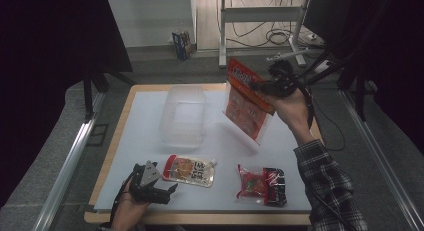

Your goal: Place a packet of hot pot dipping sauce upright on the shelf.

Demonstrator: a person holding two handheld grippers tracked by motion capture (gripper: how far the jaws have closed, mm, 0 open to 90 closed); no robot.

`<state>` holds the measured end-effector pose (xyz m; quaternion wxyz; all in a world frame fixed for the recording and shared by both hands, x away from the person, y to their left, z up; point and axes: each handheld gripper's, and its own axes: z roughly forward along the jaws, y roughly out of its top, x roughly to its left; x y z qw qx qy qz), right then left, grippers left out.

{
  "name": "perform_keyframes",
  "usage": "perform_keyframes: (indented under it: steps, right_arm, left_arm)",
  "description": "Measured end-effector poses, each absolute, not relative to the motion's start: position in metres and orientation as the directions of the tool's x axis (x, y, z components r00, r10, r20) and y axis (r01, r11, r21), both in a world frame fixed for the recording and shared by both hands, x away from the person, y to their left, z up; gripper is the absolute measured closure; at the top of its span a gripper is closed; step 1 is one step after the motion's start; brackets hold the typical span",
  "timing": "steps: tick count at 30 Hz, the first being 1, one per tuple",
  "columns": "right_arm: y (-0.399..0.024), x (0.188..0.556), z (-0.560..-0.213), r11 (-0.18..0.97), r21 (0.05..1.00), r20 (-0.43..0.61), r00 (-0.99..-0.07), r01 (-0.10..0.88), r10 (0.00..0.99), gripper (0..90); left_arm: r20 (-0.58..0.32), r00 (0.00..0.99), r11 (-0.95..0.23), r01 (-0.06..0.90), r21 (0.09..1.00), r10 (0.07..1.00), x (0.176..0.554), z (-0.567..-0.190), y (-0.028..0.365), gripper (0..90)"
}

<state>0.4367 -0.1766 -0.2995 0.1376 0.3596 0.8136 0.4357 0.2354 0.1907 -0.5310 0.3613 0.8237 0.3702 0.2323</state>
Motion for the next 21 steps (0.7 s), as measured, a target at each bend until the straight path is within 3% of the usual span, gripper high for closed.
perform_keyframes:
  steps: [21]
  right_arm:
    - [-0.112, 0.469, -0.291, 0.334, 0.817, 0.143, -0.727, 0.469, 0.671, 88.6]
  left_arm:
    - [0.12, 0.597, -0.455, 0.45, 0.768, 0.793, 0.235, -0.53, 0.192, 2.7]
